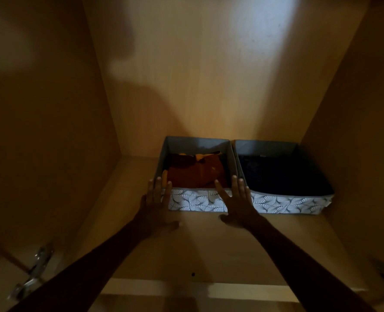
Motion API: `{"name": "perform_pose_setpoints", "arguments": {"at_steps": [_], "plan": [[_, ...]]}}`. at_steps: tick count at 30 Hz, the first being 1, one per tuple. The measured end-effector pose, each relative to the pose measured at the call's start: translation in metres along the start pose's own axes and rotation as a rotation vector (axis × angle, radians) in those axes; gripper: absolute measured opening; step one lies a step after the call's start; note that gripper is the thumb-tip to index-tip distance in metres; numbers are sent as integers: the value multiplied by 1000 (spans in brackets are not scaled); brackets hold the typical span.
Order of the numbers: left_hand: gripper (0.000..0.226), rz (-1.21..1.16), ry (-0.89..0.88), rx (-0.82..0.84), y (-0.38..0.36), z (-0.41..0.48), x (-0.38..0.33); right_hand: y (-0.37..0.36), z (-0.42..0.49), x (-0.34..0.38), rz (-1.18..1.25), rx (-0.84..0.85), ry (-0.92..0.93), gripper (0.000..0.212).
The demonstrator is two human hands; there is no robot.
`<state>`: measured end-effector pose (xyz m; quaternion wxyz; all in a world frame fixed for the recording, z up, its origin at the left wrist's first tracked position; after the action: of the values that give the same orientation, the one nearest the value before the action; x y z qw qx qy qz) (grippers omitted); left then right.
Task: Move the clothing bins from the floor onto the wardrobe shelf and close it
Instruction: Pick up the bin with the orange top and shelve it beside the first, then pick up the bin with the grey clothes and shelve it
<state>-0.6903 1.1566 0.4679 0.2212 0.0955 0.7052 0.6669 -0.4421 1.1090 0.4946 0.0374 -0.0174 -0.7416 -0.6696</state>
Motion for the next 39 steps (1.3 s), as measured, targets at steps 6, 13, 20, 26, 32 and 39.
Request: {"name": "perform_pose_setpoints", "arguments": {"at_steps": [6,13,20,26,32,39], "plan": [[119,-190,-32,-15,-8,-14,0,-7,-12,-1,137,-33,-12,92],[55,-719,-3,-174,-1,-56,-21,1,-50,14,635,-212,104,65],[23,-1454,366,-303,-22,-132,-47,-29,-101,46,1134,-32,120,52],[20,-1435,585,-380,-56,-219,-62,-69,-137,73,1142,219,200,53],[18,-1414,905,-557,-87,-343,-87,-112,-188,118,1107,549,353,59],[29,-1344,1265,-801,-117,-508,-137,-168,-280,194,901,860,627,52]]}}
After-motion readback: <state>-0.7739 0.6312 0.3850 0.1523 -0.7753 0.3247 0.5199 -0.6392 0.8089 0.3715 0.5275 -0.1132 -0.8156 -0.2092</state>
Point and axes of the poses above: each hand's wrist, its own z-axis towards the middle knuckle, its own y-axis out of the back of the hand, x = y × z, the point moved 5 cm from there along z, towards the middle knuckle, and after that the axes turned 4 degrees about x, right-handed, at the moved point
